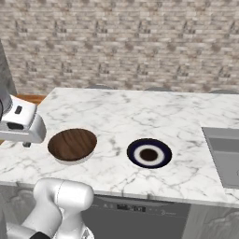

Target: Move the bowls from the cabinet to the plates on the dining table.

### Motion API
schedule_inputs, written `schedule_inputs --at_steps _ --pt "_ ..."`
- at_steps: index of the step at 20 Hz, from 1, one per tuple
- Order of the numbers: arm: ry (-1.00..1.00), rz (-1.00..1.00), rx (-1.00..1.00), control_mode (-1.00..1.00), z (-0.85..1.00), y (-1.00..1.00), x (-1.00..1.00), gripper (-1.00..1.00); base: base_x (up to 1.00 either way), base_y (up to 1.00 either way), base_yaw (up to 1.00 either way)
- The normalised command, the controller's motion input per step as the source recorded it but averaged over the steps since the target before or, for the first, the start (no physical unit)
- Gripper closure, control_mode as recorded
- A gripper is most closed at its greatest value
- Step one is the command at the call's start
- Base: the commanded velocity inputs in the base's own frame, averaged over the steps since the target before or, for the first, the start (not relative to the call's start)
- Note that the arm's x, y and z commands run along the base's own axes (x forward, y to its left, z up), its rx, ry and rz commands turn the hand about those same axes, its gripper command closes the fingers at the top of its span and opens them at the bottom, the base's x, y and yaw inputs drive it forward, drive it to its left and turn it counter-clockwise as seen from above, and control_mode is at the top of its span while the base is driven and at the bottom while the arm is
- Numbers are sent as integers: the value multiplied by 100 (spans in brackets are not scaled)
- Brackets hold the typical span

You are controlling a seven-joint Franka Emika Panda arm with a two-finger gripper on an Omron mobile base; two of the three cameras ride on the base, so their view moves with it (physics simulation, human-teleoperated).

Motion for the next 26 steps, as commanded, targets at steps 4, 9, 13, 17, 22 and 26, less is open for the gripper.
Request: schedule_inputs --at_steps 4,9,13,17,22,26 --pt "0 0 -4 -100 -21 0 18 -100 0 0 0" --pt "0 0 -14 -100 -58 0 40 -100 0 0 0" --pt "0 0 -9 -100 -48 0 24 -100 0 0 0" --pt "0 0 -3 -100 -24 0 4 -100 0 0 0" --pt "0 0 0 100 -3 0 0 -100 0 0 0" --pt "0 0 0 100 0 0 0 -100 -12 0 0"
